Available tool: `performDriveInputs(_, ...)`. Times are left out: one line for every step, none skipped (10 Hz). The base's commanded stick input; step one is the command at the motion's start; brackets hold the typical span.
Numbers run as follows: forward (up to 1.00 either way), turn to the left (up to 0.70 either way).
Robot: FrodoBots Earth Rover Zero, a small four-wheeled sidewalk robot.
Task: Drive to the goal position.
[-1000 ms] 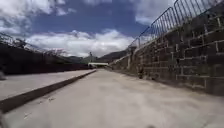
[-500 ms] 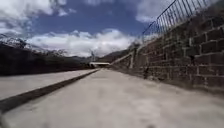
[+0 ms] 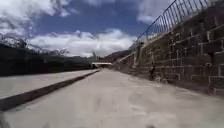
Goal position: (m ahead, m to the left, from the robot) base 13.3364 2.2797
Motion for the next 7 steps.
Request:
performDriveInputs(1.0,0.0)
performDriveInputs(1.0,0.0)
performDriveInputs(1.0,0.0)
performDriveInputs(1.0,0.0)
performDriveInputs(1.0,0.0)
performDriveInputs(1.0,0.0)
performDriveInputs(1.0,0.0)
